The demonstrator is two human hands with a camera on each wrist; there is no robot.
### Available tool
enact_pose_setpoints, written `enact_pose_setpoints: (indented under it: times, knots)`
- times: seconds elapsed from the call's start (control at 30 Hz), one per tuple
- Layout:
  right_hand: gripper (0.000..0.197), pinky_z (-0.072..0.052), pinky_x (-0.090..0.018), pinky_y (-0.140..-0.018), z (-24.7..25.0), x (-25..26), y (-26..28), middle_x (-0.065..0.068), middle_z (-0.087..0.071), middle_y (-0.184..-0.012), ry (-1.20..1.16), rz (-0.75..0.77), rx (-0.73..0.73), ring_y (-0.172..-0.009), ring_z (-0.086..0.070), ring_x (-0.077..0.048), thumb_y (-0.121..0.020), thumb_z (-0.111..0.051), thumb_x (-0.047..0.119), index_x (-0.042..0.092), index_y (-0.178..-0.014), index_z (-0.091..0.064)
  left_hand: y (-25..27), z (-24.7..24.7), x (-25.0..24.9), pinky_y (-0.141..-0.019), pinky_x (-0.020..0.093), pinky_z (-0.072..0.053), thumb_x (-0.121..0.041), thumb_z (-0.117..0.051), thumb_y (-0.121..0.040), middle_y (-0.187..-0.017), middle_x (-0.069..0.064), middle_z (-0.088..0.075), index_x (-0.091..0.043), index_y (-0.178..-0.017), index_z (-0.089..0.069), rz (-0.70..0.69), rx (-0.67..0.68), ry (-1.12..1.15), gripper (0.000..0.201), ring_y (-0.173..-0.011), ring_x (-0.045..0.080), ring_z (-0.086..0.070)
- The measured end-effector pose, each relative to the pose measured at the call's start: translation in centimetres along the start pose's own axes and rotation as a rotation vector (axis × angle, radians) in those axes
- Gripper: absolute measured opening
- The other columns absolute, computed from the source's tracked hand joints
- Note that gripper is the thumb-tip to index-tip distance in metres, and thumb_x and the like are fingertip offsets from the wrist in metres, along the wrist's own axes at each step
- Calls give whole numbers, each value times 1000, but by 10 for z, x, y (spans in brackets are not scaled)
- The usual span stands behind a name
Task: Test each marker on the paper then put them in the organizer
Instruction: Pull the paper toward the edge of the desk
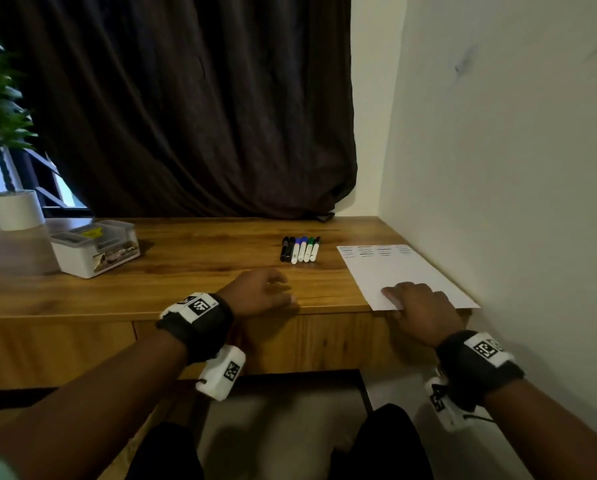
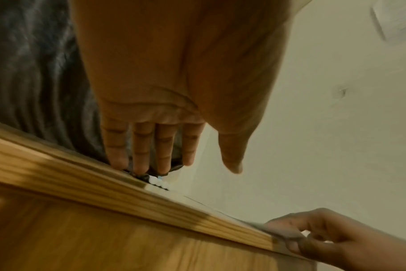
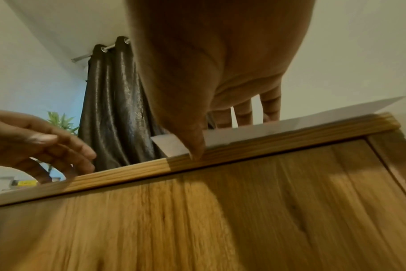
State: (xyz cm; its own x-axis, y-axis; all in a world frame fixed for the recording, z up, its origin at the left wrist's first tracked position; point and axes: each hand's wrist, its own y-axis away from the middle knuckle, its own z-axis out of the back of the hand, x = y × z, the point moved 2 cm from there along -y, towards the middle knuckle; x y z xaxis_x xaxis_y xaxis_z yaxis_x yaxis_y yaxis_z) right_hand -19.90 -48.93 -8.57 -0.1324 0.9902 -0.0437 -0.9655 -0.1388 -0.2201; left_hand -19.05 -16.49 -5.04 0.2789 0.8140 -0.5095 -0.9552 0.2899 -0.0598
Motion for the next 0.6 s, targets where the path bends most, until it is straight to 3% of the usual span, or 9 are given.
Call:
enact_pose_setpoints:
  times: [0.1, 0.23, 0.33, 0.4, 0.5, 0.6]
  knots:
    - [36, -50, -41, -103, 1, 2, 9, 0, -67, -137, -194, -65, -151, -122, -62, -24, -106, -43, 35, 29, -135, -63, -16, -12, -30, -92, 39, -56, -55, -61, -90, -117, -2, -66, -27, -139, -50, -24, -12, 225, 57, -103, 16, -66]
    - [34, -50, -38, -101, 7, 12, 23, -3, -70, -132, -386, -100, -330, -118, -66, -24, -106, -46, 31, 24, -134, -65, -43, -29, -66, -73, 40, -57, -63, -46, -95, -110, 5, -65, -36, -142, -40, 75, 163, 701, 55, -91, 25, -65]
    - [32, -47, -37, -104, 7, 22, 33, -2, -71, -132, -429, -67, -454, -119, -67, -26, -103, -53, 26, 24, -132, -67, -63, -35, -84, -81, 44, -58, -70, -40, -93, -120, 9, -60, -41, -135, -41, 137, 246, 877, 50, -104, 30, -65]
    - [38, -47, -38, -105, 9, 29, 38, -2, -72, -129, -456, -46, -510, -116, -69, -25, -102, -46, 36, 24, -130, -68, -75, -32, -88, -88, 49, -58, -68, -41, -94, -117, 5, -64, -30, -126, -51, 154, 239, 950, 50, -107, 31, -65]
    - [69, -46, -41, -104, 17, 42, 46, -4, -73, -128, -474, 10, -509, -114, -70, -25, -102, -21, 61, 20, -130, -70, -82, -18, -84, -90, 53, -57, -63, -44, -96, -114, 9, -68, -17, -114, -63, 122, 153, 962, 53, -98, 27, -66]
    - [73, -48, -46, -103, 27, 53, 42, -3, -70, -133, -464, 73, -476, -118, -65, -18, -101, -18, 65, 21, -134, -66, -68, 9, -71, -87, 53, -58, -57, -48, -97, -118, 13, -68, -14, -120, -63, 58, 6, 971, 51, -105, 34, -68]
